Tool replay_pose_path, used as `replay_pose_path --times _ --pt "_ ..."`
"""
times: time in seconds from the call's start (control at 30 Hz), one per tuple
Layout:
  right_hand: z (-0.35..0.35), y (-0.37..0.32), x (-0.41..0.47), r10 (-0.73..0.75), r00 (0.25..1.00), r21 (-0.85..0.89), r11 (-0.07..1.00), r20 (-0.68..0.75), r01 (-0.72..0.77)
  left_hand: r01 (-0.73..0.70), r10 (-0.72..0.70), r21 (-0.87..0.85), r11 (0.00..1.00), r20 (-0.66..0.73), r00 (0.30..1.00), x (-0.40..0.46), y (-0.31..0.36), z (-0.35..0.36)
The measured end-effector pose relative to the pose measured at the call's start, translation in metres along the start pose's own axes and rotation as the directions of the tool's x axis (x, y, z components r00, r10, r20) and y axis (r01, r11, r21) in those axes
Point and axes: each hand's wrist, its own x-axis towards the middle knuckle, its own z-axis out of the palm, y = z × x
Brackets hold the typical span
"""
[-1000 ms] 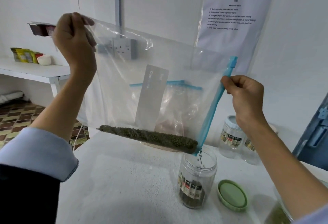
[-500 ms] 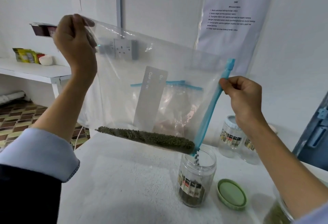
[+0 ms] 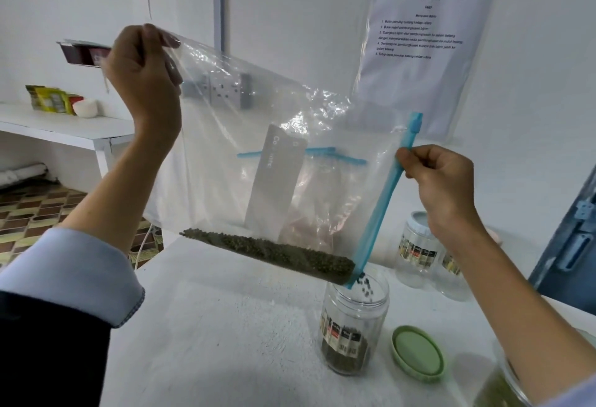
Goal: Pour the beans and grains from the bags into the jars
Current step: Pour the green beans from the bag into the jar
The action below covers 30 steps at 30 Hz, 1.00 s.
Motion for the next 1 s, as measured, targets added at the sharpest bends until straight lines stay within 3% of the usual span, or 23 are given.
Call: replay_pose_path --times 0.3,0.43,0.7,1.0 --pt "-0.0017 -0.0018 0.0010 0.007 0.998 0.015 1.000 -0.060 -0.007 -0.018 0.018 -0.012 1.000 -0.002 1.000 -0.0003 0.0028 0.0026" --pt "0.0000 -0.0010 0.0027 0.029 1.000 -0.014 0.999 -0.008 -0.029 -0.022 0.022 -0.022 1.000 0.001 1.000 0.0000 0.0050 0.0041" --pt "-0.0018 0.0014 0.0054 0.035 0.998 -0.015 0.999 -0.061 -0.036 -0.008 0.009 -0.025 1.000 0.041 0.999 0.0002 0.0025 0.0054" --pt "-0.0040 0.0032 0.0062 0.066 0.997 -0.009 0.998 -0.028 -0.067 -0.014 0.015 -0.025 1.000 0.054 0.998 0.0007 0.0024 0.0074"
